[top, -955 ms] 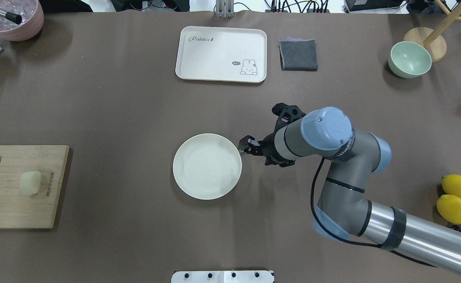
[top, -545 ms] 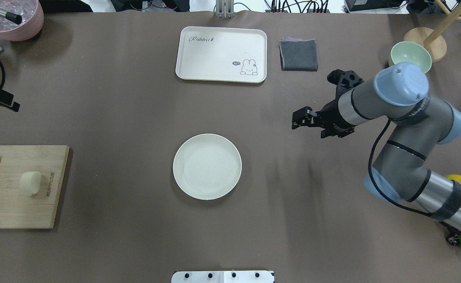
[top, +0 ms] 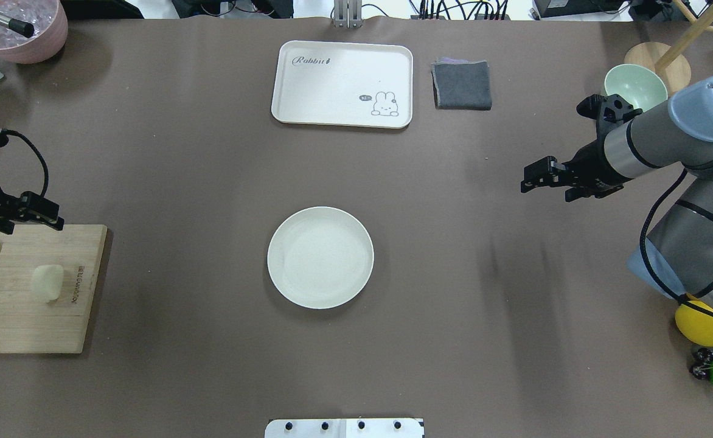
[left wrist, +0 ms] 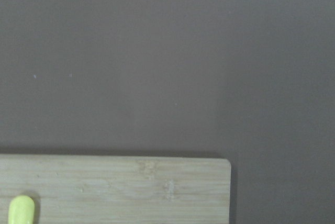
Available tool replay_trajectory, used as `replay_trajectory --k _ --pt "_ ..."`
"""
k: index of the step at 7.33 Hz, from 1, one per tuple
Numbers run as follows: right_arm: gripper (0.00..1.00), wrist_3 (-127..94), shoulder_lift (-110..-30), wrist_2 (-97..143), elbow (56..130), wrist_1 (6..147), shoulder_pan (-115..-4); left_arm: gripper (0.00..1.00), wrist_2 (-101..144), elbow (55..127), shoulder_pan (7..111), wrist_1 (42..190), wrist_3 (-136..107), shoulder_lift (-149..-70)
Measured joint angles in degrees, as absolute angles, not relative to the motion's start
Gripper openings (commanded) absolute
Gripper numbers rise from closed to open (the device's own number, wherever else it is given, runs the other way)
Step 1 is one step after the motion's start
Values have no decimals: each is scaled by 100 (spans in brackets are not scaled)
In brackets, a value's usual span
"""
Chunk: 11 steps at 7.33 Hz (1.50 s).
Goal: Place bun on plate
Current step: 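Release the plate and raise the right gripper while the left reaches toward the bun, then grasp the pale bun on the cutting board with the left gripper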
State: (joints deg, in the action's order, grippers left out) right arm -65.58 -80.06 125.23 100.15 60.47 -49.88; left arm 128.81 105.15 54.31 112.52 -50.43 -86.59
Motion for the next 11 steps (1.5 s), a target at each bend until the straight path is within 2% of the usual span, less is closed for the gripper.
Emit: replay_trajectory --k 3,5,6,7,10,11 --pt "100 -6531 -8024 12540 10043 6047 -5001 97 12307 10492 4851 11824 -5460 -8187" --pt "100 -6531 -8024 12552 10047 6051 -4994 89 12220 10487 4566 12216 -5709 -7981" --pt "100 -6530 -8024 12566 10047 6049 -4993 72 12148 10487 4422 12336 -5830 -7960" --pt "100 -6530 -8024 12578 10044 6048 -4993 60 12103 10486 4345 12404 -5886 -7951" --pt "100 -6536 -8013 12662 10035 6055 -4998 44 12069 10490 4301 12444 -5906 -7946" --pt "100 -6540 -8011 12672 10029 6055 -4996 44 12068 10508 4299 12445 -5908 -7943"
